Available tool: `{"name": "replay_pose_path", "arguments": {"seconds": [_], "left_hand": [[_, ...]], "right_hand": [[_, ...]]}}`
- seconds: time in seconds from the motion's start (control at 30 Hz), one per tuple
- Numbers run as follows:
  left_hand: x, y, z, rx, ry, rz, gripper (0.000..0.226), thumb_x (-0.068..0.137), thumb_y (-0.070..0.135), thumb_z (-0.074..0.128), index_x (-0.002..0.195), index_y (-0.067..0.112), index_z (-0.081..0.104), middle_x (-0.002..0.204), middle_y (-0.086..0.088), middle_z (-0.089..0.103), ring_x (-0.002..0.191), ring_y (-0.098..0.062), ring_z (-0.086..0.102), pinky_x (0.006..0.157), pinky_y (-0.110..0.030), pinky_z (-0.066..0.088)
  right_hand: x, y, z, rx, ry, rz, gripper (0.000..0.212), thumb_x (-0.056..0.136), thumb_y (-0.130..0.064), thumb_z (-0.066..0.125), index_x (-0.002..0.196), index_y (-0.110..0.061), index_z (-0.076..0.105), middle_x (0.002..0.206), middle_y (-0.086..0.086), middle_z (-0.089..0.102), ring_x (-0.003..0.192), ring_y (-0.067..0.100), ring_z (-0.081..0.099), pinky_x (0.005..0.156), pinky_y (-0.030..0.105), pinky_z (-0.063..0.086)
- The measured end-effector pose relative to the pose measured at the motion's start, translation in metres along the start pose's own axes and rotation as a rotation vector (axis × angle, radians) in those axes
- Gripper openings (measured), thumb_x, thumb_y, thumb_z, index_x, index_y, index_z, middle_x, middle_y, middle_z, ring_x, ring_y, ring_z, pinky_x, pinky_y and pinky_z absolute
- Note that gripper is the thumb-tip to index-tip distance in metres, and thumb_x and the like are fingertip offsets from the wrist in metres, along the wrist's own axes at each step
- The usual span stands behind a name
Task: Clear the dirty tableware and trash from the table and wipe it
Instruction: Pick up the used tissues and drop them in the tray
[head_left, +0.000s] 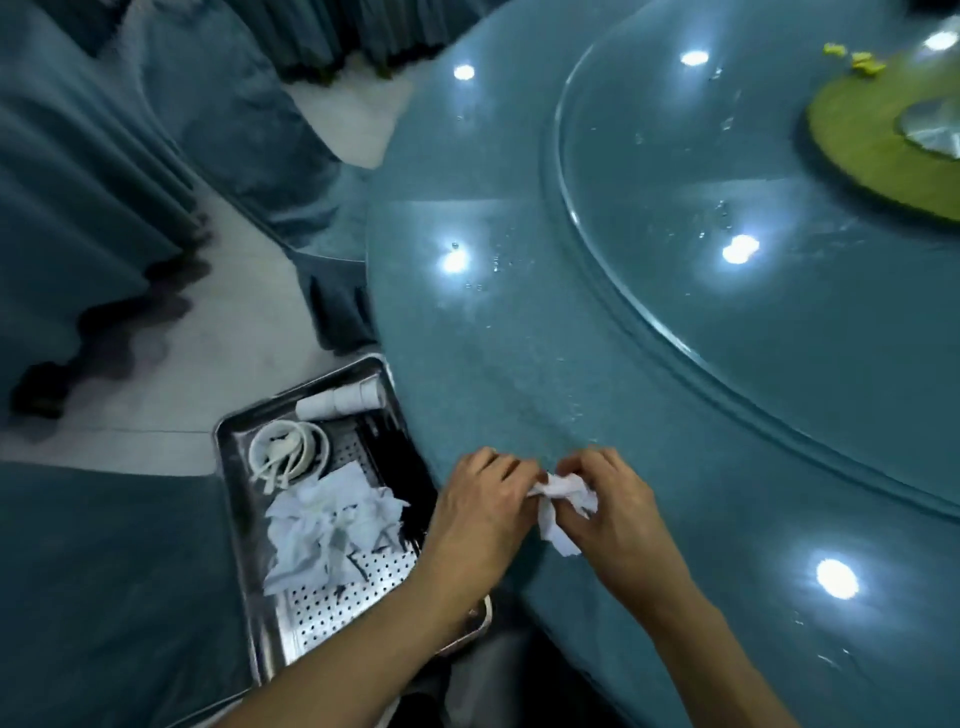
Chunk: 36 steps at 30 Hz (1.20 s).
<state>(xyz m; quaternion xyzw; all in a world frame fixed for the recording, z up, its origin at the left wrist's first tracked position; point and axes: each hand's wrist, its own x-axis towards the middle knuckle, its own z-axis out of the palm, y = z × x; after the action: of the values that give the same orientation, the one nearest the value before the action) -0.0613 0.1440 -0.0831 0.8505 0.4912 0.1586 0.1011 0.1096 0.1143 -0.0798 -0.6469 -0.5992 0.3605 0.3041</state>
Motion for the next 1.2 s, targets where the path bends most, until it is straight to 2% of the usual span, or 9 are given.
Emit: {"name": "replay_pose_path", "arguments": {"seconds": [0.1,0.23,0.3,0.43,0.63,0.73,0.87,1.03,1.2], "left_hand": [[-0.03,-0.047,-0.022,-0.004,-0.03,-0.15,0.019,0.083,0.033,0.052,0.093,0.025,0.066,0.088,0.009,0.067,0.082,-0.019,0.057,0.074,-0.031,0.043],[-0.072,-0.105,-0.039,-0.033,-0.053,-0.346,0.023,0.081,0.023,0.077,0.097,0.025,0.06,0.115,0.006,0.061,0.099,-0.019,0.057,0.075,-0.033,0.053],[-0.09,-0.125,-0.041,-0.079,-0.087,-0.393,0.026,0.082,0.024,0.077,0.097,0.027,0.057,0.121,0.009,0.061,0.105,-0.018,0.057,0.08,-0.032,0.053],[-0.123,-0.158,-0.039,-0.135,-0.106,-0.531,0.025,0.088,0.025,0.071,0.1,0.03,0.048,0.095,0.011,0.06,0.092,-0.015,0.053,0.071,-0.03,0.045],[-0.167,-0.218,-0.018,-0.07,-0.104,-0.628,0.03,0.084,0.019,0.075,0.099,0.029,0.052,0.09,0.009,0.066,0.082,-0.017,0.055,0.065,-0.035,0.047],[-0.181,-0.258,-0.001,0.011,-0.148,-0.686,0.027,0.085,0.014,0.074,0.103,0.025,0.057,0.092,0.004,0.07,0.081,-0.021,0.062,0.071,-0.036,0.048],[-0.18,-0.3,0.013,0.075,-0.249,-0.756,0.018,0.095,0.02,0.061,0.112,0.021,0.056,0.1,-0.002,0.071,0.089,-0.026,0.064,0.078,-0.036,0.044],[-0.175,-0.331,0.023,0.084,-0.466,-0.798,0.039,0.098,0.036,0.059,0.133,0.023,0.048,0.127,-0.005,0.061,0.114,-0.028,0.057,0.092,-0.038,0.046],[-0.161,-0.325,0.007,0.06,-0.422,-0.698,0.047,0.097,0.036,0.061,0.14,0.025,0.046,0.141,-0.002,0.054,0.125,-0.027,0.052,0.102,-0.045,0.046]], "right_hand": [[0.02,-0.024,0.045,-0.072,-0.102,-0.045,0.025,0.08,-0.019,0.071,0.093,-0.033,0.054,0.091,-0.014,0.061,0.085,0.007,0.058,0.072,0.031,0.046],[0.04,-0.049,0.108,-0.193,-0.152,-0.09,0.017,0.081,-0.016,0.072,0.09,-0.025,0.061,0.086,-0.012,0.056,0.084,0.015,0.052,0.068,0.029,0.033],[0.047,-0.062,0.138,-0.147,-0.184,-0.074,0.013,0.082,-0.013,0.071,0.085,-0.022,0.062,0.084,-0.01,0.054,0.078,0.012,0.049,0.066,0.027,0.03],[0.057,-0.085,0.194,-0.141,-0.316,-0.148,0.006,0.086,-0.019,0.067,0.09,-0.023,0.066,0.088,-0.004,0.061,0.078,0.013,0.056,0.07,0.035,0.045],[0.062,-0.097,0.26,-0.264,-0.526,-0.183,0.033,0.097,-0.026,0.056,0.13,-0.022,0.061,0.126,-0.003,0.062,0.109,0.017,0.059,0.091,0.033,0.049],[0.066,-0.092,0.28,-0.296,-0.52,-0.139,0.039,0.099,-0.027,0.054,0.138,-0.027,0.053,0.133,-0.005,0.056,0.116,0.015,0.055,0.096,0.03,0.047],[0.065,-0.084,0.291,-0.308,-0.506,-0.112,0.035,0.098,-0.027,0.055,0.132,-0.031,0.055,0.122,-0.005,0.057,0.105,0.015,0.06,0.086,0.035,0.053],[0.064,-0.083,0.289,-0.329,-0.458,-0.092,0.034,0.098,-0.027,0.055,0.132,-0.03,0.056,0.12,-0.005,0.056,0.103,0.013,0.06,0.084,0.033,0.054],[0.069,-0.102,0.273,-0.362,-0.36,-0.12,0.035,0.097,-0.023,0.056,0.132,-0.026,0.057,0.118,-0.003,0.059,0.104,0.015,0.056,0.086,0.031,0.051]]}}
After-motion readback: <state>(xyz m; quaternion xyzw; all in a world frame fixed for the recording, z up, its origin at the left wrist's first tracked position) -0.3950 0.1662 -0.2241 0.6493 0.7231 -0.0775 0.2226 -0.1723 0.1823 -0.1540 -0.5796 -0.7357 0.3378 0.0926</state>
